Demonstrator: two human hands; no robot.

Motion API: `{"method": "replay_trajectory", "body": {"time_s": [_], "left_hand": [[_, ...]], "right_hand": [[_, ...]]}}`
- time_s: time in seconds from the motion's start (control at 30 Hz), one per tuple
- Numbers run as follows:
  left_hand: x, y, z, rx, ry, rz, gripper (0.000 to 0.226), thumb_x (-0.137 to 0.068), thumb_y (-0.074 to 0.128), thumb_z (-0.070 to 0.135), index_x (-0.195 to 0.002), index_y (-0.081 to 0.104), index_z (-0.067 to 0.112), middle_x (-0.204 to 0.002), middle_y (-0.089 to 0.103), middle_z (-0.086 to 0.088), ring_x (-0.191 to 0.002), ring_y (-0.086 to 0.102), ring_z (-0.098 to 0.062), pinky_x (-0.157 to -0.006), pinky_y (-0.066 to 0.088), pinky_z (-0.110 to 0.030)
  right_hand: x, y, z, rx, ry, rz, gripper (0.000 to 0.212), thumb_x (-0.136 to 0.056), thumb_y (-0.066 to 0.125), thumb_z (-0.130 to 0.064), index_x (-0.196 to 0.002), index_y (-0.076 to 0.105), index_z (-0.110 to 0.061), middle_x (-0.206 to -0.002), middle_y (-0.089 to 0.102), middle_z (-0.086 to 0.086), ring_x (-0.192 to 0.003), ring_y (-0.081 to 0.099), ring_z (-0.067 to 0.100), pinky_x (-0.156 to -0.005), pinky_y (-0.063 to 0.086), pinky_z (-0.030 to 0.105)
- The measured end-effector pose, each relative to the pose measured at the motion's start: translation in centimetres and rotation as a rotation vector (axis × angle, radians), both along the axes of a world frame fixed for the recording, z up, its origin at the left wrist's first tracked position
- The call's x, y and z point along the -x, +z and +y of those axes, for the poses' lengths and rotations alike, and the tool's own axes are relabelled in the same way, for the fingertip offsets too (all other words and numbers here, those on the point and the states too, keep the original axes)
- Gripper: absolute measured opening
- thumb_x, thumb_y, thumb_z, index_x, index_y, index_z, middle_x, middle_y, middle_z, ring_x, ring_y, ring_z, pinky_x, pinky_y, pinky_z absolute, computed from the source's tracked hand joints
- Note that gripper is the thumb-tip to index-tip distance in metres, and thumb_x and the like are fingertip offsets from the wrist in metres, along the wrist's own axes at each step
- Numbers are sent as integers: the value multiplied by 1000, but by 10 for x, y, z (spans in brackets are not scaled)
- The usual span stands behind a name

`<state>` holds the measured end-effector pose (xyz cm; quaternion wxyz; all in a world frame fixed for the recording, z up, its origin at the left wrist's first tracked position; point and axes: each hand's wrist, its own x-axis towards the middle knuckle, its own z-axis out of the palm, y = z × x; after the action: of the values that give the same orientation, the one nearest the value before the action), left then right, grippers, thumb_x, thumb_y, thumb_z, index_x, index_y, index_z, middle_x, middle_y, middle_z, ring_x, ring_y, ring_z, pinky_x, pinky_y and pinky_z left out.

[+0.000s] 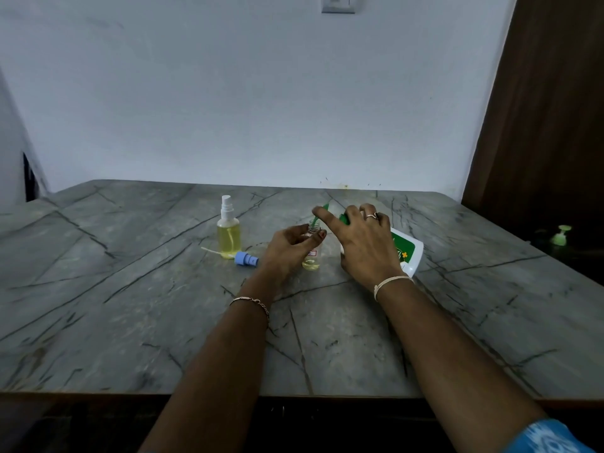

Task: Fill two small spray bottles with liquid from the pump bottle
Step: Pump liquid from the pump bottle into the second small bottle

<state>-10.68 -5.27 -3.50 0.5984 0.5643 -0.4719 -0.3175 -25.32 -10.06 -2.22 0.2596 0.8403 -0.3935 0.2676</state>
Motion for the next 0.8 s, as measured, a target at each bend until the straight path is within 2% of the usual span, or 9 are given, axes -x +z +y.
{"method": "replay_trajectory", "body": {"time_s": [0.07, 0.3, 0.37, 0.5, 0.57, 0.67, 0.8], "left_hand": [[-1, 0, 0, -10, -4, -3, 100, -43, 78, 71, -122, 61, 13, -107, 71, -6, -97, 68, -21, -91, 52, -49], [4, 6, 6, -42, 21, -59, 81, -61, 71, 57, -128, 56, 13, -114, 67, -7, -100, 66, -21, -93, 51, -46], [3, 5, 5, -43, 29, -60, 75, -66, 74, 55, -127, 57, 13, -114, 68, -7, -99, 66, -20, -93, 52, -47], [-1, 1, 1, -40, 32, -54, 85, -57, 75, 62, -125, 59, 13, -110, 70, -6, -97, 68, -21, -91, 52, -49], [1, 3, 2, -43, 27, -59, 76, -66, 76, 54, -126, 57, 11, -112, 68, -8, -98, 67, -22, -92, 51, -49], [3, 5, 3, -48, 34, -79, 60, -77, 72, 43, -126, 57, 12, -113, 68, -8, -99, 66, -20, -94, 51, -46], [4, 6, 4, -58, 38, -76, 64, -74, 72, 46, -127, 56, 13, -114, 67, -7, -100, 65, -20, -95, 51, -46]], "right_hand": [[-2, 1, 0, -20, -3, -7, 87, -77, 64, -10, -143, 16, -41, -118, 52, 10, -115, 44, 35, -91, 39, 46], [-7, 2, -1, -15, 3, -24, 82, -76, 65, -10, -139, 22, -38, -118, 52, 9, -115, 44, 33, -91, 38, 45], [-5, 2, -1, -4, 3, -14, 84, -76, 65, -9, -140, 20, -38, -116, 53, 9, -114, 44, 34, -91, 38, 46], [-1, -1, -1, 42, -1, 6, 95, -73, 66, -6, -145, 13, -41, -109, 56, 12, -108, 48, 35, -86, 42, 47], [0, -1, -1, 50, -7, 5, 97, -73, 66, -6, -146, 12, -41, -108, 56, 12, -106, 49, 35, -84, 42, 47], [-1, 0, 1, 17, -15, 3, 90, -75, 65, -8, -144, 17, -40, -111, 55, 11, -108, 48, 34, -87, 41, 47], [-7, 2, 2, -4, -11, -23, 81, -74, 65, -9, -139, 24, -36, -115, 54, 11, -111, 46, 34, -89, 40, 46]]}}
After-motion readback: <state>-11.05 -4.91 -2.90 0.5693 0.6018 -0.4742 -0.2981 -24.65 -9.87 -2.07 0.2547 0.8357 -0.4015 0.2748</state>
